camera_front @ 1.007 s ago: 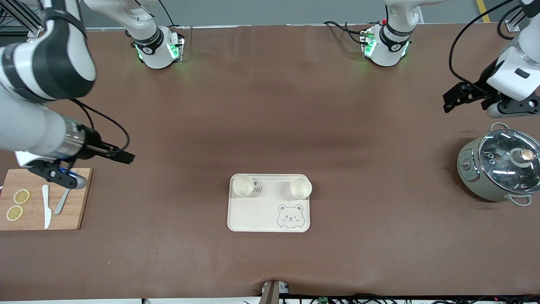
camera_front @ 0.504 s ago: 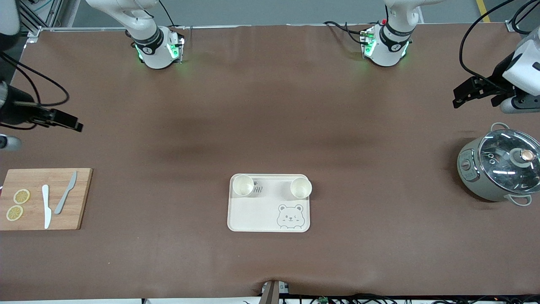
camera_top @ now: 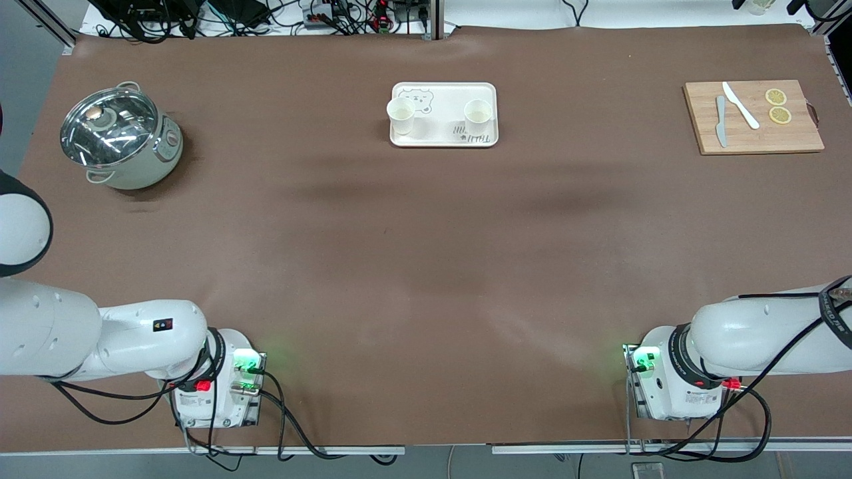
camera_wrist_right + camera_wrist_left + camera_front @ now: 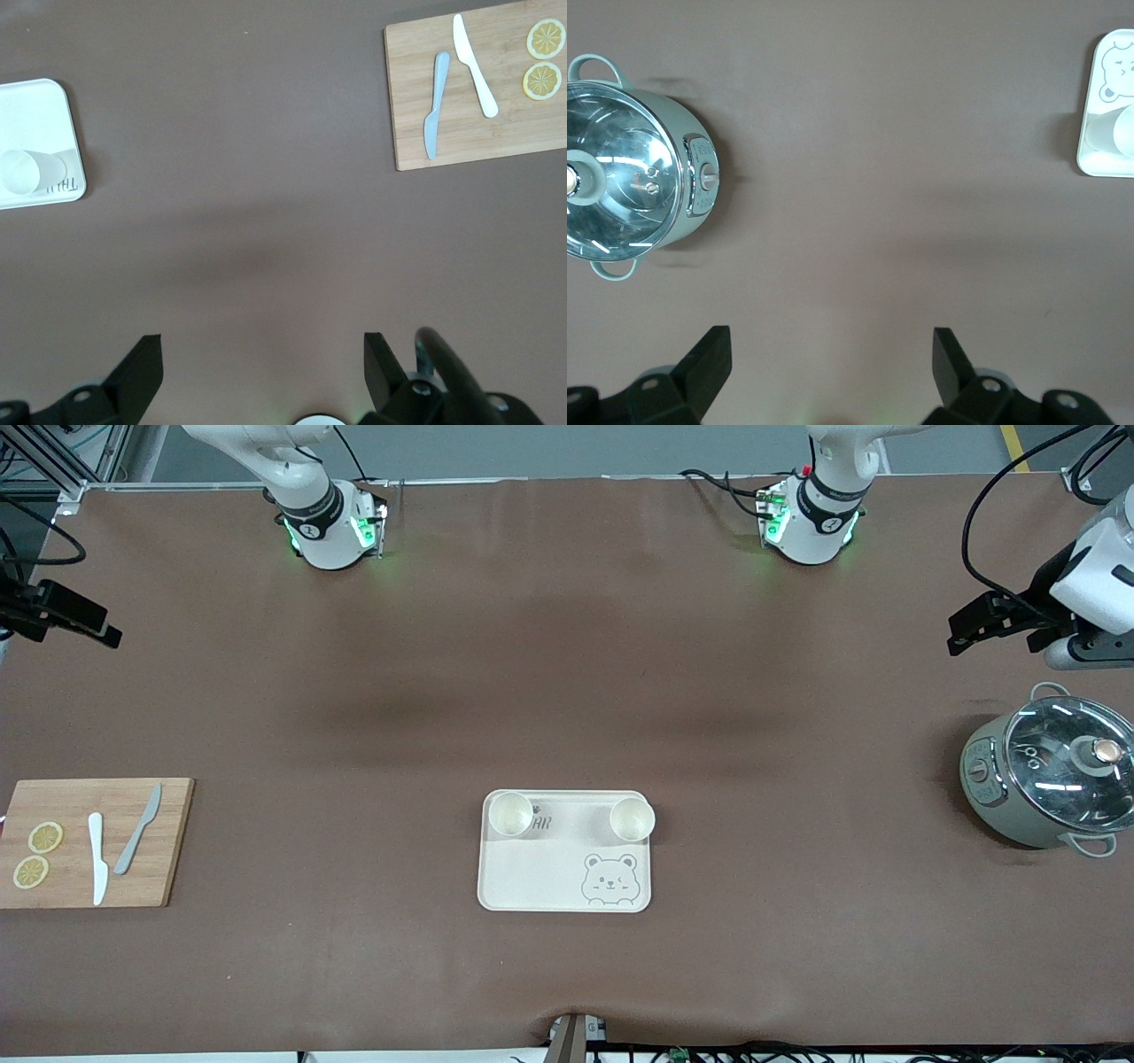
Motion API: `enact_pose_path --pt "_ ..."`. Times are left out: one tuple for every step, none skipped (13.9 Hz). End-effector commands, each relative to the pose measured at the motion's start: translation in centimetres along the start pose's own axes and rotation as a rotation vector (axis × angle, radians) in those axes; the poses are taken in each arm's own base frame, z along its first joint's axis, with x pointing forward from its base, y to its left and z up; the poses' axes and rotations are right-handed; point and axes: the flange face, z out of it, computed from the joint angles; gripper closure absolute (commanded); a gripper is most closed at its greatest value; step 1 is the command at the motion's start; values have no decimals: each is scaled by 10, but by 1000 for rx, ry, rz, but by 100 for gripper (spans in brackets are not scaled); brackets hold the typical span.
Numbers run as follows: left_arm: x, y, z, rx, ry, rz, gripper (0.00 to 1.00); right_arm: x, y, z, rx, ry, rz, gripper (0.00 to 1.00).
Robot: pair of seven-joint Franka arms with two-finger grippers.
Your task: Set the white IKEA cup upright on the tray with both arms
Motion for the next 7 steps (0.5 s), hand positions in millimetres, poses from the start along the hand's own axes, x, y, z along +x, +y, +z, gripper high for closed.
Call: enact_pose_path --pt "4 2 -2 -21 -3 -4 0 -7 1 7 -20 -8 -12 0" --pt "4 2 -2 -21 -1 -3 0 -7 -2 8 -22 -8 -19 0" --pt "4 2 -2 -20 -1 -3 0 -7 -6 8 -34 -8 -28 0" --pt "5 3 0 -19 -4 -1 0 -8 -13 8 -50 -7 -43 0" --pt "5 2 0 -19 -4 -4 0 -8 -14 7 -59 -2 -43 0" --pt "5 2 1 -18 -4 -3 0 -8 -15 4 -59 4 -45 0" --pt "6 2 1 -18 -1 -3 0 -7 -15 4 -59 7 -45 0"
